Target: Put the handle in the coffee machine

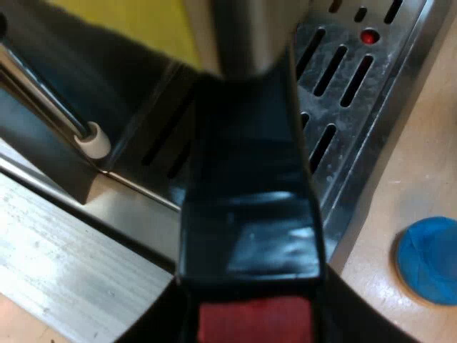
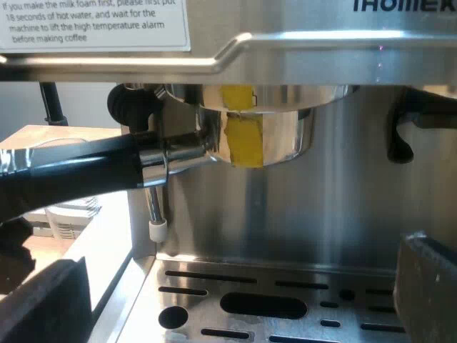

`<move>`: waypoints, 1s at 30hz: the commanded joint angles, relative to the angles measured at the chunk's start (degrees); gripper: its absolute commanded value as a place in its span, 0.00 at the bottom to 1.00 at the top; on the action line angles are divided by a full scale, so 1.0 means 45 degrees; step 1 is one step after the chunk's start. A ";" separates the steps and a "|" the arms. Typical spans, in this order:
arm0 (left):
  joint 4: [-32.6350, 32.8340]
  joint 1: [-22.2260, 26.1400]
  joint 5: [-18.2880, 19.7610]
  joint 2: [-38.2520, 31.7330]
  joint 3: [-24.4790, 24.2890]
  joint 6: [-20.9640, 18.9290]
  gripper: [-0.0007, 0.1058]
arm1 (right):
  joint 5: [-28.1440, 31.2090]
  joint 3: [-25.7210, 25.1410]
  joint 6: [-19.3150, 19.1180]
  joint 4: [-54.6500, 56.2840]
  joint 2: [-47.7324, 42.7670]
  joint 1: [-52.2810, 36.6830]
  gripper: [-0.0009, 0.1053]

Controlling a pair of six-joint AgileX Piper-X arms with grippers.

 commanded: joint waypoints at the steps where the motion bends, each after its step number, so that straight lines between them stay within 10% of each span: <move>1: -0.0622 -0.0003 0.0845 -0.0198 -0.0656 -0.0254 0.01 | 0.0076 -0.0015 -0.0214 -0.0177 0.0037 -0.0047 0.82; 14: -0.0562 -0.0003 0.1614 -0.0198 -0.0780 -0.0254 0.01 | 0.0076 -0.0015 -0.0214 -0.0177 0.0037 -0.0047 0.82; 21: -0.0374 0.0863 0.3482 -0.0198 -0.0780 -0.0305 0.01 | 0.0076 -0.0015 -0.0214 -0.0177 0.0037 -0.0047 0.82; 30: 0.1017 0.0809 0.4971 -0.0198 -0.0780 0.1809 0.01 | 0.0076 -0.0015 -0.0214 -0.0177 0.0125 -0.0047 0.82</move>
